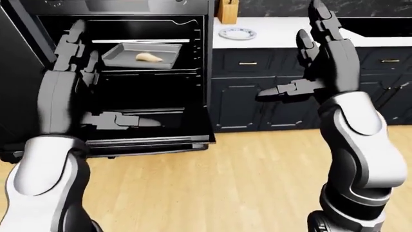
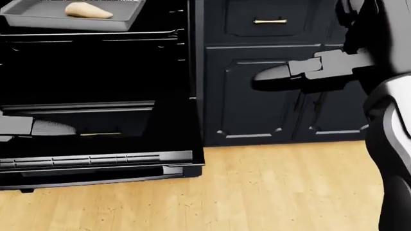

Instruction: Pick the sweet potato from the top rack in the oven and place it on the plate on the counter.

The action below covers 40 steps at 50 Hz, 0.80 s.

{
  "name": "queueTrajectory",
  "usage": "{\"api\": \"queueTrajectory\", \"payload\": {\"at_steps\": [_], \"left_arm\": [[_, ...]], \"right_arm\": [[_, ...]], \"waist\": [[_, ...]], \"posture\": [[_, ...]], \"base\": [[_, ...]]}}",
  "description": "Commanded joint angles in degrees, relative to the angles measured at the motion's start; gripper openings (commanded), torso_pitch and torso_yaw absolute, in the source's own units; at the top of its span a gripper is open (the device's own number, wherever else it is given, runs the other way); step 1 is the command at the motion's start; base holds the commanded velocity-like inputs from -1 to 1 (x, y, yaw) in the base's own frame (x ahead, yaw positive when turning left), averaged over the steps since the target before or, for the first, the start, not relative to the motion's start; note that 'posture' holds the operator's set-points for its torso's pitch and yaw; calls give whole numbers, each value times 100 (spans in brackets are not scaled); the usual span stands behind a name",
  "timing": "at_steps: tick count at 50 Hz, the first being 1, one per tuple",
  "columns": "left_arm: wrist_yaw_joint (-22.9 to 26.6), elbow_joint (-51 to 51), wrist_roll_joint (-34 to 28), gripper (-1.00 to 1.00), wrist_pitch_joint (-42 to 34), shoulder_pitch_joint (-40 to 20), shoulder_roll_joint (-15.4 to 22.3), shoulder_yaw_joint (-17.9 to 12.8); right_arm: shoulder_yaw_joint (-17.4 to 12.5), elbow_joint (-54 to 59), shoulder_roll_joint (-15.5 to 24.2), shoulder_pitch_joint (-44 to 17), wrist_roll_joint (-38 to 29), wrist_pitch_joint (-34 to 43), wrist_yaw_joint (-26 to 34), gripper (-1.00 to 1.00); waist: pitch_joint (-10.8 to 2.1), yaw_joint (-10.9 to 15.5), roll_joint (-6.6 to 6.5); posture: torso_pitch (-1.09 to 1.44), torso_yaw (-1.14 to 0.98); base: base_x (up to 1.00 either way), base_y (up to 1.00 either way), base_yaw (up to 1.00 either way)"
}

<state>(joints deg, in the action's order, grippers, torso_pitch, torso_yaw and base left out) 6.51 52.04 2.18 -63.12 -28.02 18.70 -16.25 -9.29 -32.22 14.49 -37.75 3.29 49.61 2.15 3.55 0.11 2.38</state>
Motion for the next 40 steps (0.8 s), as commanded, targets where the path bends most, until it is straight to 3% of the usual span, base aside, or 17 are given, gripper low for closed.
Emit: {"api": "queueTrajectory", "payload": {"at_steps": [1, 2, 5, 7, 8, 12, 19, 23, 24, 25, 28, 31, 33, 34, 35, 38, 40], "left_arm": [[-68, 178, -39, 100, 155, -164, 93, -135], [-64, 171, -46, 100, 198, -124, 106, -133], [-59, 175, -29, 100, 252, -81, 99, -150], [-53, 194, -26, 100, 222, -122, 139, -160], [-23, 214, -10, 100, 185, -188, 189, -164], [-35, 230, -2, 100, 251, -140, 172, -146], [7, 400, 83, 100, -89, -352, 363, -337], [-21, 379, 112, 100, -81, -374, 394, -338], [-30, 386, 123, 100, -98, -389, 389, -340], [-36, 395, 131, 100, -90, -373, 384, -338], [-97, 407, 173, 100, 8, -258, 288, -393], [-144, 416, 225, 100, 27, -228, 291, -450], [-183, 488, 288, 100, -77, -335, 361, -516], [-198, 617, 394, 100, -243, -472, 365, -605], [-220, 632, 446, 100, -280, -473, 386, -602], [-244, 568, 437, 100, -165, -347, 479, -571], [-261, 563, 471, 100, -203, -383, 506, -569]], "right_arm": [[83, -160, 45, -202, -56, -217, 2, 100], [63, -156, 21, -231, -38, -196, 15, 100], [71, -195, 37, -292, -49, -146, 46, 100], [67, -214, 40, -325, -56, -115, 56, 100], [52, -241, 55, -380, -46, -60, 67, 100], [59, -293, 61, -393, -53, -47, 58, 100], [84, -308, 72, -462, -96, 29, 61, 100], [99, -272, 66, -516, -111, 27, 77, 100], [96, -271, 61, -519, -117, 21, 76, 100], [97, -273, 49, -512, -110, 13, 86, 100], [82, -256, 37, -503, -109, -28, 86, 100], [65, -300, 61, -497, -95, -8, 79, 100], [57, -308, 46, -463, -75, -48, 80, 100], [46, -301, 18, -414, -55, -90, 69, 100], [42, -293, 4, -406, -34, -104, 55, 100], [58, -384, 78, -356, -74, -20, 44, 100], [24, -432, 52, -315, -45, -49, 51, 100]], "waist": [[-115, 32, -52], [-41, 7, -111], [-40, -108, -436], [-212, -93, -707], [-116, -95, -648], [-256, -16, -609], [-194, 12, -337], [-375, -35, 99], [-286, -148, 43], [-204, -156, 147], [-215, -152, 8], [-47, -169, -200], [-104, -119, -352], [-157, 7, -705], [-74, -59, -520], [-267, -39, -632], [-99, -18, -311]], "posture": [[0, 0], [0, 0], [0, 0], [0, 0], [0, 0], [0, 0], [0, 0], [0, 0], [0, 0], [0, 0], [0, 0], [0, 0], [0, 0], [0, 0], [0, 0], [0, 0], [0, 0]], "base": [[47, -34, 0], [31, -48, 0], [23, -55, 0], [21, -56, 0], [22, -56, 0], [21, -56, 0], [20, -71, 0], [5, -92, 0], [0, -92, 0], [0, -91, 0], [0, -91, 0], [0, -92, 0], [0, -82, 0], [0, -80, 0], [0, -80, 0], [0, -54, 0], [0, 0, 0]]}}
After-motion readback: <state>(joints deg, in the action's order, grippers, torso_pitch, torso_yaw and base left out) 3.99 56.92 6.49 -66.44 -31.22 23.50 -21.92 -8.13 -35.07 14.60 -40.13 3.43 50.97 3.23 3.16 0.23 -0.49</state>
